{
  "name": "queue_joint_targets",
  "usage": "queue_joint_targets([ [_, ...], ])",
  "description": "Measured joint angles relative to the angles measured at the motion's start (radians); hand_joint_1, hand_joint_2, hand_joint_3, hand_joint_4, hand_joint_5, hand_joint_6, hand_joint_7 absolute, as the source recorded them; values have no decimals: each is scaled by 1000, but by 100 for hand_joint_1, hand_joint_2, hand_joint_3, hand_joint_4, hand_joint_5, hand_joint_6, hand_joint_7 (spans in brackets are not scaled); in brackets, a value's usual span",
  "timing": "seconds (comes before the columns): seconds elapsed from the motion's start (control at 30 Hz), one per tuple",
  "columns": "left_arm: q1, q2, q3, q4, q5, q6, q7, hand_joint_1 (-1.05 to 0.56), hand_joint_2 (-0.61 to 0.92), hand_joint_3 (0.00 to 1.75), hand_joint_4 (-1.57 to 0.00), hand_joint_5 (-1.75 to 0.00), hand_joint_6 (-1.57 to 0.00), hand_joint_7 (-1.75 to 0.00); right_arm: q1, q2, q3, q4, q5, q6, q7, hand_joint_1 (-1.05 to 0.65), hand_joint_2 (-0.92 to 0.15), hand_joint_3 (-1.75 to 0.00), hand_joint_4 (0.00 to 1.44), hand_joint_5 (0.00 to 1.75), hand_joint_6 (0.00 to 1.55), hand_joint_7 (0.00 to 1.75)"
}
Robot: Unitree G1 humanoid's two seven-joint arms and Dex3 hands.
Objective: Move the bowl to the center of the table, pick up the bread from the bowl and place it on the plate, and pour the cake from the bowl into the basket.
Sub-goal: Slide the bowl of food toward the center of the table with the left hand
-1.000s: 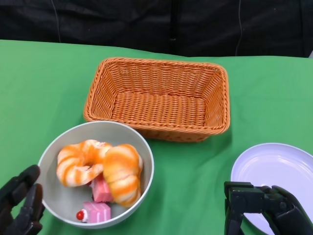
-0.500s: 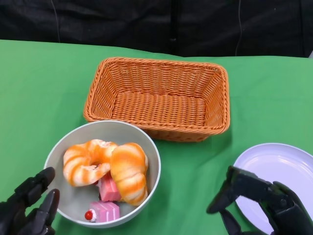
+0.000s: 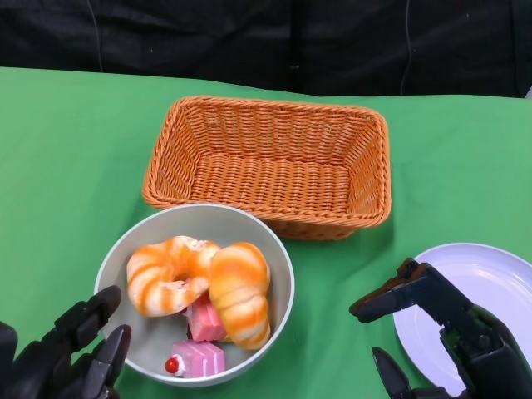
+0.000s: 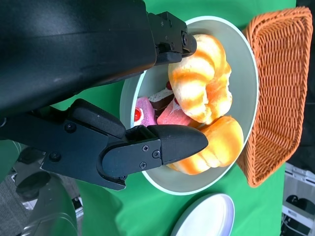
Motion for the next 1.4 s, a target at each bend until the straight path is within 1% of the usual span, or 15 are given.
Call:
queue_joint_targets([
  [0.13,0,0,-15,-5,11,0,0,-81,92,66,-6,-3,0,0,0,0,0,0,3,0,0,4,-39,-136,2,160,0,133],
  [0.2,0,3,-30,-7,23,0,-1,-82,92,67,-7,-3,0,0,1,-3,-4,-5,-7,6,-1,-3,-41,-133,0,136,0,112],
  [0.23,1,5,-38,-11,30,0,-1,-82,92,67,-7,-4,0,0,3,-6,-7,-11,-14,17,0,-5,-43,-130,0,128,0,103],
  [0.33,1,7,-54,-25,41,0,-4,-82,92,67,-7,-4,-1,0,6,-16,-12,-31,-20,49,0,-7,-44,-127,0,120,0,94],
  [0.4,1,7,-65,-32,44,0,-5,-84,92,67,-7,-4,-1,0,13,-21,-11,-60,-20,79,3,-13,-51,-112,0,104,0,74],
  [0.57,-6,10,-111,-40,57,0,-5,-84,92,66,-6,-3,-1,0,27,-38,-2,-137,-13,181,34,-16,-58,-92,0,88,0,57],
  [0.6,-9,10,-119,-40,62,0,-5,-84,92,67,-6,-4,-1,0,27,-42,0,-146,-12,196,39,-16,-61,-84,0,85,0,53],
  [0.77,-27,10,-156,-37,87,-12,-9,-82,92,69,-7,-4,-1,0,22,-48,5,-203,-15,264,54,-17,-69,-63,0,83,0,51],
  [0.8,-32,10,-163,-37,90,-12,-9,-82,92,69,-7,-4,-1,0,21,-50,5,-216,-19,278,55,-18,-73,-56,0,83,0,51],
  [0.9,-44,9,-184,-36,109,-23,-9,-82,92,70,-7,-5,-1,0,16,-68,5,-274,-49,353,74,-23,-79,-43,0,79,0,48],
  [1.0,-44,7,-197,-33,123,-33,-9,-83,92,70,-7,-5,-1,0,12,-81,6,-324,-68,430,93,-26,-81,-39,0,78,0,47],
  [1.03,-44,5,-200,-31,128,-37,-8,-83,92,70,-6,-4,-1,0,6,-86,8,-336,-79,453,100,-27,-83,-30,0,78,0,49],
  [1.13,-44,-2,-222,-21,139,-48,-9,-83,92,70,-6,-5,-1,0,-38,-103,11,-359,-117,520,122,-28,-85,-18,0,76,0,51],
  [1.27,-46,-13,-247,-16,161,-53,-8,-83,92,68,-7,-5,-2,-1,-106,-117,24,-379,-202,577,138,-31,-86,-13,0,74,2,54],
  [1.4,-51,-18,-259,-14,174,-57,-8,-82,92,67,-7,-5,-2,-1,-160,-127,62,-396,-309,640,155,-38,-86,-8,0,71,4,58],
])
